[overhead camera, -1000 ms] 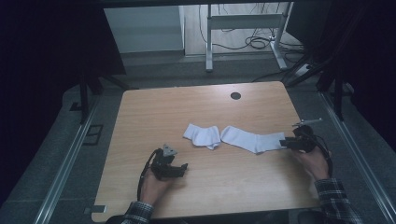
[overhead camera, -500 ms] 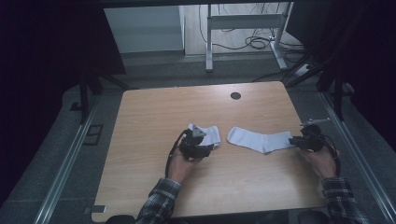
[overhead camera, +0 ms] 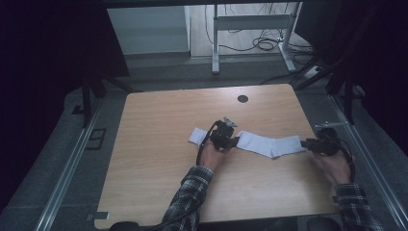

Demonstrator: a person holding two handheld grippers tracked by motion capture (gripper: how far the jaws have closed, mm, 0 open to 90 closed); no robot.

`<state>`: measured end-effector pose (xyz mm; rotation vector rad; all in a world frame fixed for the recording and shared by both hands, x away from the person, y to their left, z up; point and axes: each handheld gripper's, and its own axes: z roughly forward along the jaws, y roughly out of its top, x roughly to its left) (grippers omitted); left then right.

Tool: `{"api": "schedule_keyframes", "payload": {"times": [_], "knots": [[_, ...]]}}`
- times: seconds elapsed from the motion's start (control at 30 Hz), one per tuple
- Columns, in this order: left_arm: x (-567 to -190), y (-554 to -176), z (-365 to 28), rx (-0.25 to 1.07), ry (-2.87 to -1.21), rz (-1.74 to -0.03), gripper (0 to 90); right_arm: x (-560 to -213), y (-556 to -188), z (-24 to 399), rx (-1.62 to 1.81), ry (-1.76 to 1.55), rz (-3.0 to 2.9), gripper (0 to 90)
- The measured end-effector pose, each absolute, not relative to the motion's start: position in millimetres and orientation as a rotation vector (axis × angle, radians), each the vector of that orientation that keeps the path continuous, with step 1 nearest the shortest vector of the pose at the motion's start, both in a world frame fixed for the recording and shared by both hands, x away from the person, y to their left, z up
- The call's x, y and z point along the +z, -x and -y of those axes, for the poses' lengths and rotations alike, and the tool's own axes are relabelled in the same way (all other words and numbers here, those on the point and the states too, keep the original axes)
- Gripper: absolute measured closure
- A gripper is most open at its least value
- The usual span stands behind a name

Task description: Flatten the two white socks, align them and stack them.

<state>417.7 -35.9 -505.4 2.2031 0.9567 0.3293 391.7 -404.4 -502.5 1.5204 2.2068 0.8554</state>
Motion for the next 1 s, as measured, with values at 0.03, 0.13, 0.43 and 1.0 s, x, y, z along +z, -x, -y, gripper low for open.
{"api": "schedule_keyframes", "payload": {"times": [0.03,0.13,0.43,1.0], "knots": [[-507,-420,39,0.339,-2.211,-0.958,61.8,-503,-392,405,0.858,-1.524,-2.201,62.5],[-513,-425,46,0.36,-2.22,-0.978,58.2,-505,-392,406,0.873,-1.53,-2.194,60.5],[-528,-432,52,0.315,-2.271,-1.009,70.3,-519,-395,396,0.846,-1.547,-2.238,71.9],[-495,-408,36,0.291,-2.188,-0.941,85.3,-493,-380,391,0.912,-1.492,-2.232,82.6]]}}
